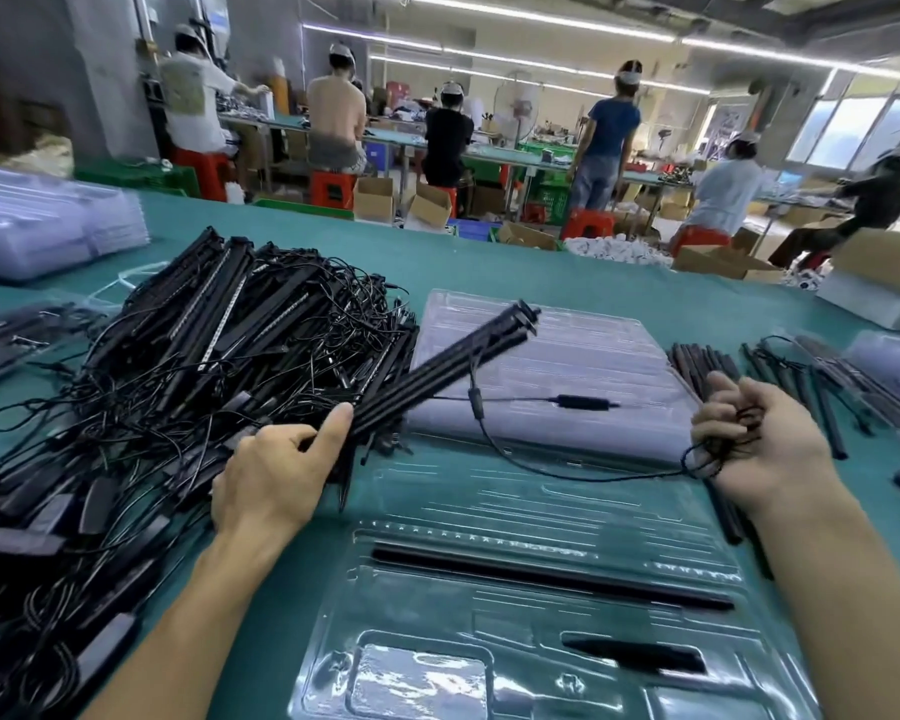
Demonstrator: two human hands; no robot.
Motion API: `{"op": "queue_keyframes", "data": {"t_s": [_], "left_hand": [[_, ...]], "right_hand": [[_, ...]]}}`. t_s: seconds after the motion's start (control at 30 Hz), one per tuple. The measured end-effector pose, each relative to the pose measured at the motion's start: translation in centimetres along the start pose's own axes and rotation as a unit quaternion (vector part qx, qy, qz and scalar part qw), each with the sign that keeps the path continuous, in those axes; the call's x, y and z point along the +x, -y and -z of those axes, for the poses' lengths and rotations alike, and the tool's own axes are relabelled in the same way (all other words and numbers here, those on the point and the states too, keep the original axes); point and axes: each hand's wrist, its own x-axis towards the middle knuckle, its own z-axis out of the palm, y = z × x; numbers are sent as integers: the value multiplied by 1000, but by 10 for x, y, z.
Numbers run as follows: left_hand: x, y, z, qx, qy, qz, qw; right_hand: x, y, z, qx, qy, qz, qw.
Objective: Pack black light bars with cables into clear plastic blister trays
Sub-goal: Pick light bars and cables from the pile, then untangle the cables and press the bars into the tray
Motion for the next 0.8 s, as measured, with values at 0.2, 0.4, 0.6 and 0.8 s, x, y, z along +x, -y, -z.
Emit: {"op": "queue_keyframes", "data": {"t_s": [0.2,0.4,0.6,0.8], "left_hand": [[-5,-13,-2,-6,14,11,1000],[-20,-30,-4,-23,27,-20,999],[-37,-42,-5,-95,61,-103,988],[-51,-69,-7,-201,165,-136,956]], "right_hand": [[-5,-21,0,-133,71,-17,988],[-28,-55,-32,-287,180,-7,941],[-45,-86,-57,-374,216,40,901],[-50,-109,-70,-470,183,212,837]]}}
